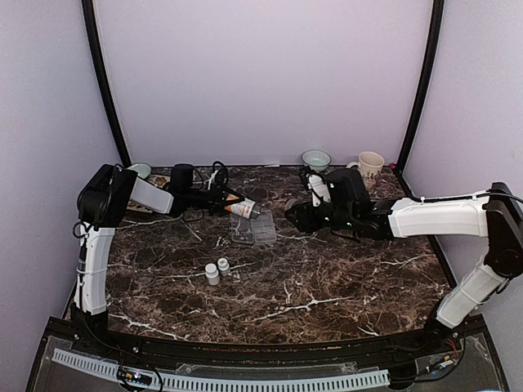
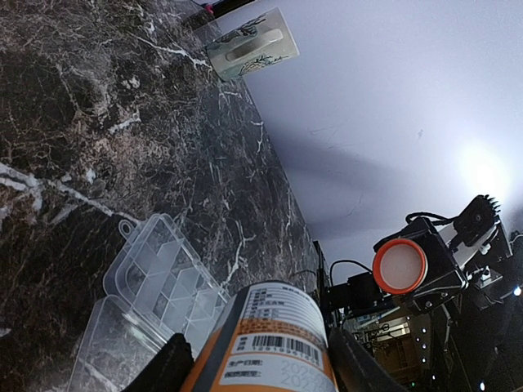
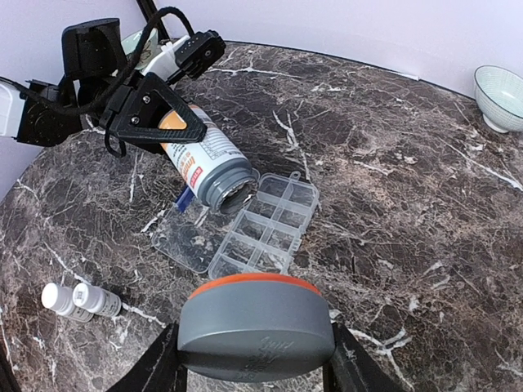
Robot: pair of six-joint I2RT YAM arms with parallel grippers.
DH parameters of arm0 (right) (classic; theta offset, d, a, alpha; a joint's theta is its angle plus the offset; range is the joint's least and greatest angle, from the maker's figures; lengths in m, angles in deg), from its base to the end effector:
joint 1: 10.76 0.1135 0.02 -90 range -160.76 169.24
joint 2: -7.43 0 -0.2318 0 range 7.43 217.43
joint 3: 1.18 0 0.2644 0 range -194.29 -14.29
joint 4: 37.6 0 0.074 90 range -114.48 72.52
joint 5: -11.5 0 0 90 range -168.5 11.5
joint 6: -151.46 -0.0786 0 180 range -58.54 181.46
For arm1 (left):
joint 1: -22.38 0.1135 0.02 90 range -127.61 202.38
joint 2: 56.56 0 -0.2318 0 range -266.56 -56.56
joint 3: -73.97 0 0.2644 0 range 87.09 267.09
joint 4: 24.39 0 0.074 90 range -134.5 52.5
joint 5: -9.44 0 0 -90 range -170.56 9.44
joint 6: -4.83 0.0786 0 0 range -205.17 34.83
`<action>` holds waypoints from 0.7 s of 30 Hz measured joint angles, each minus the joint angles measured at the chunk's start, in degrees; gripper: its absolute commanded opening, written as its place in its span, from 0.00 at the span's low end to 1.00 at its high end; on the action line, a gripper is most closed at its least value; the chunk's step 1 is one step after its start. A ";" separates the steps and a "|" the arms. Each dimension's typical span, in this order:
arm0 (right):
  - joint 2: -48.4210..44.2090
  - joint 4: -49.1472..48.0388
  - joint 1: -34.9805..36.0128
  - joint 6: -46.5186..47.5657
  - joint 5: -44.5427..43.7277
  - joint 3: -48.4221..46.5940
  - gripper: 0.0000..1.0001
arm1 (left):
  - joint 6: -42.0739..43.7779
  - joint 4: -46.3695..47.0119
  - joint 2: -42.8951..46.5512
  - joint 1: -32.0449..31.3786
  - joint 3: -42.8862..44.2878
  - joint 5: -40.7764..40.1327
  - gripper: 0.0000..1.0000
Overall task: Sort the pills into containers
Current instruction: Pour the pill into the compartment of the pill container.
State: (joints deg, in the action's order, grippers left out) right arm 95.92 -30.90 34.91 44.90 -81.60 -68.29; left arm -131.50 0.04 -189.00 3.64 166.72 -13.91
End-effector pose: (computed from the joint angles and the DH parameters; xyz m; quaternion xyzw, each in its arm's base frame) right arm 0.2788 0.2793 0.1771 -0.2020 0.8332 0.2459 0.4523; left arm 0.4326 -0.2230 0.0880 0.1655 0.7244 -0.6409 0.1927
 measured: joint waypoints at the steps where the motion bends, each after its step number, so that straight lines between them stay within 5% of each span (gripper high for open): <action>1: 0.02 0.00 -0.02 0.02 0.11 0.00 0.40 | 0.63 -0.66 0.00 0.00 0.20 -0.11 0.00; 21: 0.57 -0.04 -0.39 0.20 0.81 0.00 0.39 | 14.78 -19.85 -0.09 -1.16 6.71 -4.28 0.00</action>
State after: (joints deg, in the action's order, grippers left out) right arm 96.49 -30.94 34.52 45.10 -80.79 -68.29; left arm -116.72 -19.81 -189.09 2.48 173.43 -18.19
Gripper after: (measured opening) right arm 0.515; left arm 0.550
